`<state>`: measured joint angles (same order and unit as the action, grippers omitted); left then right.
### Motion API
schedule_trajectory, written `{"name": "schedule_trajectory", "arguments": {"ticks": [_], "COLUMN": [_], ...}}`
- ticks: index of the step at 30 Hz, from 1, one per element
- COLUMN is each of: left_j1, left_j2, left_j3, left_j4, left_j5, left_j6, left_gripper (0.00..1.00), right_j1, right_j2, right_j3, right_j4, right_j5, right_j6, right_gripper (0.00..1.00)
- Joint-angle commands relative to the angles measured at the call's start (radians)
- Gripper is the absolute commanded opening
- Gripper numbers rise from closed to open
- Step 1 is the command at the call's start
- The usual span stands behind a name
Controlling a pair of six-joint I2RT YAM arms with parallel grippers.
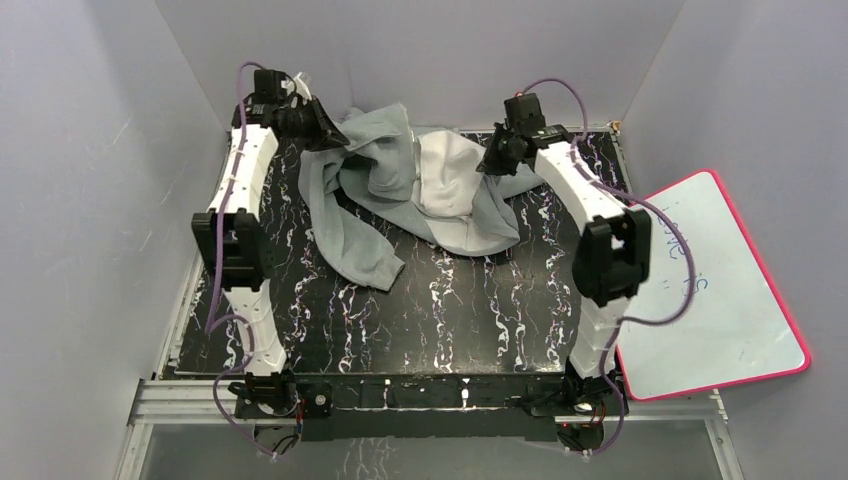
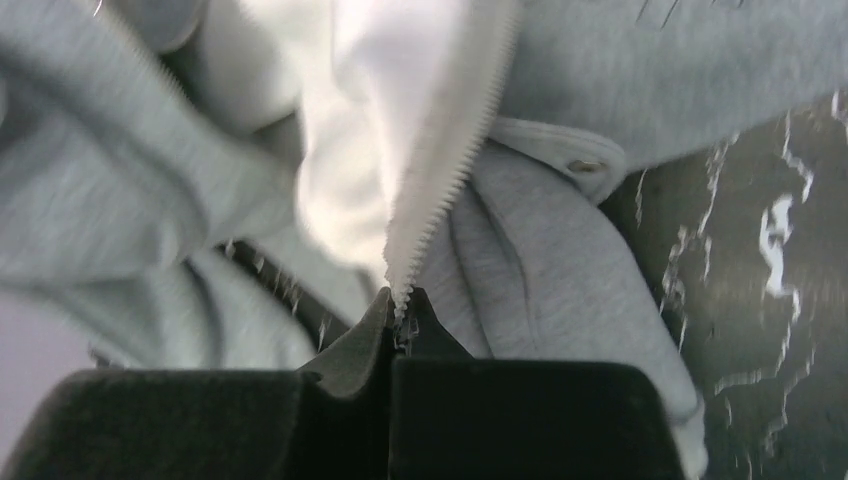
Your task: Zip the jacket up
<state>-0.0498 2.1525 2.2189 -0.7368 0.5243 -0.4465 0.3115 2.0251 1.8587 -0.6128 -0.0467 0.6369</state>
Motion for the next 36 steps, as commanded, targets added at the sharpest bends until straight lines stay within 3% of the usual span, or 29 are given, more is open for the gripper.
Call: {"name": "schedule_trajectory", "arguments": {"ticks": [1, 6, 8, 14, 19, 21, 24, 26, 29, 36], "left_j1": [-0.029, -0.065, -0.072, -0.075, -0.075, -0.074, -0.074, -0.075, -0.076, -0.132], "left_j2": [-0.308, -0.761, -0.884, -1.055, -1.002, -0.984, -0.993, -1.017, -1.060, -1.210], "left_j3": [-0.317, -0.929, -1.102, -1.385, -1.443, -1.449, -1.428, -1.403, -1.367, -1.302], "left_j4": [0.135, 0.607, 0.682, 0.374, 0.116, 0.097, 0.075, 0.060, 0.030, -0.022], "left_j5": [0.457, 0.622, 0.651, 0.512, 0.210, 0.177, 0.146, 0.141, 0.144, 0.112], "left_j6": [-0.059, -0.353, -0.423, -0.250, -0.059, -0.041, -0.032, -0.028, -0.027, -0.097], "left_gripper": [0.00, 0.00, 0.00, 0.00, 0.04, 0.10, 0.36, 0.48, 0.59, 0.71], "right_j1": [0.015, 0.015, 0.020, 0.041, 0.066, 0.077, 0.089, 0.098, 0.109, 0.126], "right_j2": [-0.271, -0.449, -0.488, -0.531, -0.525, -0.525, -0.526, -0.530, -0.540, -0.571], "right_j3": [-0.192, -0.411, -0.467, -0.683, -0.791, -0.811, -0.829, -0.840, -0.860, -0.865], "right_j4": [-0.002, 0.011, -0.003, 0.015, 0.042, 0.047, 0.041, 0.041, 0.049, 0.036], "right_j5": [-0.137, -0.223, -0.221, -0.198, -0.176, -0.165, -0.145, -0.134, -0.126, -0.088], "right_j6": [-0.085, -0.119, -0.131, -0.127, -0.115, -0.116, -0.125, -0.126, -0.125, -0.126], "right_gripper": [0.00, 0.00, 0.00, 0.00, 0.00, 0.00, 0.00, 0.02, 0.12, 0.48]}}
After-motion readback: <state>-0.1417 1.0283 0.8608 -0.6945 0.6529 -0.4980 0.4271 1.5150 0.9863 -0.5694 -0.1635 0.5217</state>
